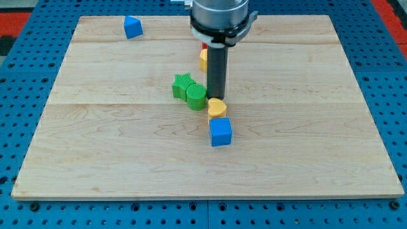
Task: Move the green star away from the green circle
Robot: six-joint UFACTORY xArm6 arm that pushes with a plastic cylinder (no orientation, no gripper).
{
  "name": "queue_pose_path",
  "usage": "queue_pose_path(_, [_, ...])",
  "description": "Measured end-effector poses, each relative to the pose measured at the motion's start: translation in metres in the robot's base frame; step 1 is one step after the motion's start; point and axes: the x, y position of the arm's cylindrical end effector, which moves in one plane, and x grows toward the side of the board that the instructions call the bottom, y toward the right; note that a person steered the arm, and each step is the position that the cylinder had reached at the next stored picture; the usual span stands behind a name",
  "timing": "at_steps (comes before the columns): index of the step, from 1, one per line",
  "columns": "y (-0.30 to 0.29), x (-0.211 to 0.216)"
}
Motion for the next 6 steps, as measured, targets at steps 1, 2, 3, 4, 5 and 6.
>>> queue_pose_path(1, [-0.031, 0.000])
queue_pose_path(2, [-0.072, -0.023])
queue_pose_path(3, [-0.056, -0.034])
queue_pose_path(4, [-0.026, -0.036])
queue_pose_path(5, [-0.058, -0.065])
queue_pose_path(6, [-0.113, -0.066])
